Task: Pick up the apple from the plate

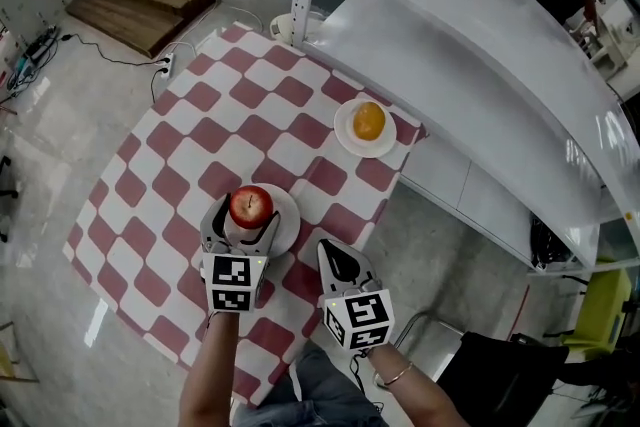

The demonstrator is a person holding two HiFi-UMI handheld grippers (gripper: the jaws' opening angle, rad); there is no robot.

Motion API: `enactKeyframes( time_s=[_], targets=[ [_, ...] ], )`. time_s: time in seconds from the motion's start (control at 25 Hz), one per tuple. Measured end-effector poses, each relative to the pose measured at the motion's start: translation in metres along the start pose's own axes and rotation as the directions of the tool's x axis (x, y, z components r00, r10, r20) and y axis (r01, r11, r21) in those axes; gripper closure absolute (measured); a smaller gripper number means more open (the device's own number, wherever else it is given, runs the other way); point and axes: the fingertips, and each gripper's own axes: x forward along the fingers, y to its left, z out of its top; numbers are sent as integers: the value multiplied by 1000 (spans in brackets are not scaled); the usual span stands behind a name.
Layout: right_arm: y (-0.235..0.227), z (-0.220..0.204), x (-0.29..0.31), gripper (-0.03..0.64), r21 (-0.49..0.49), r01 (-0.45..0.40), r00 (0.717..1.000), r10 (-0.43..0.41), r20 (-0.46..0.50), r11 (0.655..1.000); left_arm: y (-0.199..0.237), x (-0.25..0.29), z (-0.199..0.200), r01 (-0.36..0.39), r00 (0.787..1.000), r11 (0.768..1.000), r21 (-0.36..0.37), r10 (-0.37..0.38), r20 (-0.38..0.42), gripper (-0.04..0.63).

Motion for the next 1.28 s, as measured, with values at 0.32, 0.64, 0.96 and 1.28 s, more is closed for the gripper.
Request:
enactKeyframes(
  time_s=[0.32,0.64,0.96,1.28],
  targets=[
    [17,17,-9,607,-12,13,999,-13,49,1000,6,-25,29,13,998,1000,27,-15,58,222],
    [38,40,-29,607,-41,15,994,-11,113,999,8,-62,59,15,994,998,63,-22,111,222],
    [50,57,-55,607,-66,29,986,-18,168,997,-4,-96,79,36,989,996,77,-47,143,222],
    [57,59,-78,607,-65,45,979,-31,201,997,-17,-126,85,42,985,994,104,-58,164,222]
  ],
)
